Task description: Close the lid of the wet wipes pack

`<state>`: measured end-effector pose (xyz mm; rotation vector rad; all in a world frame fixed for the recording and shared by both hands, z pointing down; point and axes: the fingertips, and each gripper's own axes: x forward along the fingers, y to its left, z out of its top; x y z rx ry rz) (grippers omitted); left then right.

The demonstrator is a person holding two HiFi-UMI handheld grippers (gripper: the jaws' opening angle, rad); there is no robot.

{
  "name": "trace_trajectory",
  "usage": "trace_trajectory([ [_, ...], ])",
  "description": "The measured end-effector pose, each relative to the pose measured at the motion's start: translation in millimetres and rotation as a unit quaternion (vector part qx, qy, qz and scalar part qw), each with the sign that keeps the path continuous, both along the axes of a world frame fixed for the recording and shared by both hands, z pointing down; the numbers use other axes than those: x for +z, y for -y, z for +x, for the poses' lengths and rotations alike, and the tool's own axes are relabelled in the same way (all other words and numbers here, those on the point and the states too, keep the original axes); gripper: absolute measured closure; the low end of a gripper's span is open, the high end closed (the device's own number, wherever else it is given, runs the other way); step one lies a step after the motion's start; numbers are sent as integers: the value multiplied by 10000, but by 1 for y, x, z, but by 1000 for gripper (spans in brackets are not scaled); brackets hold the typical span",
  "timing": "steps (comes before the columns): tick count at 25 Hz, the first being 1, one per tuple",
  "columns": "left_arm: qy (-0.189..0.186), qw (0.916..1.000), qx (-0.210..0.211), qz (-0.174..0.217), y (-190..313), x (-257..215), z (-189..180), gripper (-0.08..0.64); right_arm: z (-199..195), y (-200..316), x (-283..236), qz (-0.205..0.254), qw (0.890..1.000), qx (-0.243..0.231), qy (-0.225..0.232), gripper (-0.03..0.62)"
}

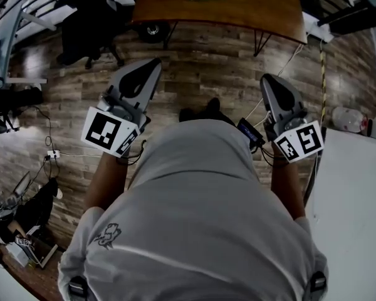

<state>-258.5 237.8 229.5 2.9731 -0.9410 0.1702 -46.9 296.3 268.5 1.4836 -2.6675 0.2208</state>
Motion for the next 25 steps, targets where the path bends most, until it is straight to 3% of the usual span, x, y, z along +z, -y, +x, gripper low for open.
trace_trajectory([
  [6,-25,9999,61,-158,-9,9,-5,548,-13,-11,3,-97,9999,-1,106,555],
  [25,64,9997,233,-102,-6,11,-1,548,-23,-5,1,-134,9998,-108,112,555],
])
